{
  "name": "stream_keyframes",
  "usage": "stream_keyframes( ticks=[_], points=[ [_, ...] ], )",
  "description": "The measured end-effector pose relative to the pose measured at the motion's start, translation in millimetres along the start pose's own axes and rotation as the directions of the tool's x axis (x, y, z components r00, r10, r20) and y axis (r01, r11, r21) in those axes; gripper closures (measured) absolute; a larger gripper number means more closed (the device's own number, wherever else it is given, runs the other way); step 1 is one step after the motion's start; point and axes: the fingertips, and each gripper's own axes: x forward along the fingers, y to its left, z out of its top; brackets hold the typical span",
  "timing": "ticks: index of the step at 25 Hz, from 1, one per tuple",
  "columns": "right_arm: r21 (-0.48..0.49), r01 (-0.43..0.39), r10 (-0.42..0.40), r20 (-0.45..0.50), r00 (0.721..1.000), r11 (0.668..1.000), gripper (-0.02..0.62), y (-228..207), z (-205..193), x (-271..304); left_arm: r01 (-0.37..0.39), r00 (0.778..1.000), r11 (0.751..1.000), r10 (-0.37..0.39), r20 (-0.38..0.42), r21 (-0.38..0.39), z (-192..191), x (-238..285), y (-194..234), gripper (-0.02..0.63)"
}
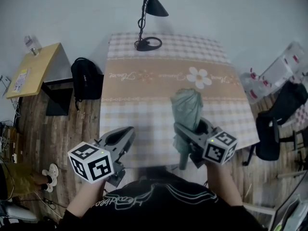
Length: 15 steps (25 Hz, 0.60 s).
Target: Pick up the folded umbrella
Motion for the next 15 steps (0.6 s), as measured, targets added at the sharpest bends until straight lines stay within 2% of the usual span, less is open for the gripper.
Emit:
stream_keyframes(
  ticks=[9, 15],
  points=[
    [-0.043, -0.014, 0.017, 0.058, 0.998, 0.999, 0.291, 34.2, 17.7, -21.4, 0.049, 0.998, 0.997, -0.051, 0.042, 0.059, 14.3, -17.5, -26.6, 0.609],
    [-0.07, -0.028, 0.035, 0.1, 0.994, 0.997, 0.293, 56.3, 30.2, -31.9, 0.055, 0.997, 0.996, -0.059, 0.052, 0.073, 16.5, -28.3, -37.3, 0.609]
  ],
)
